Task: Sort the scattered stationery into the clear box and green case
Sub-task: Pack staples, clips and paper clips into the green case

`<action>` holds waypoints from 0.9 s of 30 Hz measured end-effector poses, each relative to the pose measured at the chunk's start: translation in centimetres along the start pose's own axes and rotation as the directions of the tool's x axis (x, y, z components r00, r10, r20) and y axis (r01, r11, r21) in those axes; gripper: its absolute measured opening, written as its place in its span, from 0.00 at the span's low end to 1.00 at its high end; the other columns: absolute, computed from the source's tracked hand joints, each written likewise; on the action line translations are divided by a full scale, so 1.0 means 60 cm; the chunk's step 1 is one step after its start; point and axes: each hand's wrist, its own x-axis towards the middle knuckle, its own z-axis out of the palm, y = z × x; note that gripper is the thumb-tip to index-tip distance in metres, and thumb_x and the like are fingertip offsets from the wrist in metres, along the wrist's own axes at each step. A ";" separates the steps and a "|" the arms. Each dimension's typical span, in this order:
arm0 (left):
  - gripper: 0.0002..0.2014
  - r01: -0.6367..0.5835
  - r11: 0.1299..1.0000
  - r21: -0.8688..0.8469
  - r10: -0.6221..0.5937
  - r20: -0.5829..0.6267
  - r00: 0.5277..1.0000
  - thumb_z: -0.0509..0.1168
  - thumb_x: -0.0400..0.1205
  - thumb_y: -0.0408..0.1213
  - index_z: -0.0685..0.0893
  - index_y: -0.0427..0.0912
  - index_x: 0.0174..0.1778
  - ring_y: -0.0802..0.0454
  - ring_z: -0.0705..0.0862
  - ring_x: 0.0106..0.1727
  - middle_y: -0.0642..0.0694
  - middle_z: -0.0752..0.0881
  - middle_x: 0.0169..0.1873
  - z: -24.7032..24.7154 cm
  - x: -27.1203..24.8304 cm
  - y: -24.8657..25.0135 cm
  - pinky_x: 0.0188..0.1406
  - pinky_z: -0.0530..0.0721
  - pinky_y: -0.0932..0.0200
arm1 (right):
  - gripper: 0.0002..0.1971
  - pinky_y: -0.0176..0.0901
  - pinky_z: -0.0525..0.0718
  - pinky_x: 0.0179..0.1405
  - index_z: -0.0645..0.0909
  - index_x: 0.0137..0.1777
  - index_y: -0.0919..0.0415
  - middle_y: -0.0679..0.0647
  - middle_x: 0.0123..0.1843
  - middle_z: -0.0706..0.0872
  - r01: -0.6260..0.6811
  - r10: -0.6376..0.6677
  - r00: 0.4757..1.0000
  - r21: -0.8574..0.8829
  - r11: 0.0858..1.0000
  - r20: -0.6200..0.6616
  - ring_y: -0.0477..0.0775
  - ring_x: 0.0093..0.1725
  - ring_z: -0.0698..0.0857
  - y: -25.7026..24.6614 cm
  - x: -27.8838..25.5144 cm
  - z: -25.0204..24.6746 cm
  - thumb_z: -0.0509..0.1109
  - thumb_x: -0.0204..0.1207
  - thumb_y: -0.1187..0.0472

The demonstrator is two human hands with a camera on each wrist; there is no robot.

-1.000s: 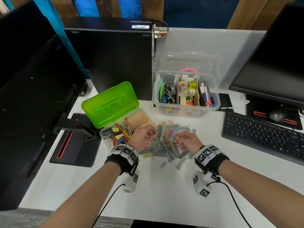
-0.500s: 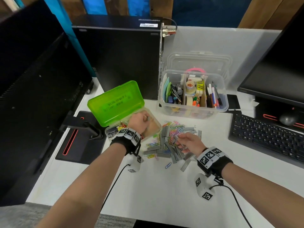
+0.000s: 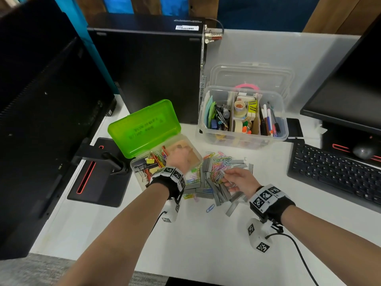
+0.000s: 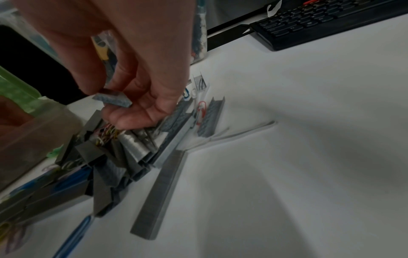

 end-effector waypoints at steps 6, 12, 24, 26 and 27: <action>0.22 -0.018 0.994 0.105 0.020 -0.013 1.000 0.58 0.79 0.24 0.75 0.40 0.70 0.38 0.82 0.57 0.35 0.75 0.63 -0.001 0.003 0.002 0.54 0.84 0.51 | 0.09 0.33 0.83 0.28 0.79 0.58 0.66 0.56 0.40 0.86 -0.010 0.010 1.000 0.004 1.000 -0.004 0.49 0.35 0.82 -0.002 0.009 0.000 0.67 0.80 0.70; 0.18 -0.096 0.958 0.269 0.115 -0.056 0.992 0.58 0.82 0.30 0.78 0.43 0.68 0.42 0.82 0.53 0.38 0.79 0.58 0.000 0.004 -0.012 0.51 0.85 0.52 | 0.07 0.33 0.83 0.27 0.79 0.56 0.64 0.56 0.40 0.84 0.001 -0.002 1.000 0.004 1.000 0.016 0.50 0.35 0.82 -0.006 0.013 0.005 0.66 0.80 0.69; 0.18 -0.223 0.878 0.423 0.237 0.020 0.971 0.64 0.81 0.40 0.80 0.65 0.64 0.47 0.67 0.66 0.48 0.70 0.59 -0.022 -0.005 -0.076 0.72 0.60 0.43 | 0.08 0.37 0.84 0.32 0.79 0.58 0.63 0.56 0.42 0.86 0.017 -0.016 0.999 -0.028 0.999 0.043 0.50 0.36 0.83 -0.002 0.014 -0.001 0.67 0.80 0.67; 0.20 -0.243 0.868 0.432 0.249 0.042 0.967 0.65 0.80 0.36 0.80 0.65 0.65 0.46 0.67 0.68 0.48 0.70 0.60 -0.019 -0.008 -0.078 0.74 0.57 0.43 | 0.08 0.37 0.84 0.34 0.79 0.58 0.62 0.55 0.42 0.86 0.017 -0.015 0.999 -0.040 0.999 0.046 0.50 0.37 0.83 -0.001 0.015 0.000 0.67 0.80 0.67; 0.22 -0.248 0.865 0.436 0.253 0.046 0.966 0.65 0.80 0.34 0.80 0.64 0.65 0.46 0.67 0.68 0.48 0.70 0.61 -0.018 -0.007 -0.079 0.76 0.56 0.41 | 0.08 0.37 0.84 0.34 0.79 0.58 0.62 0.55 0.42 0.86 0.018 -0.016 0.999 -0.044 0.999 0.046 0.50 0.38 0.83 -0.001 0.015 0.000 0.67 0.80 0.66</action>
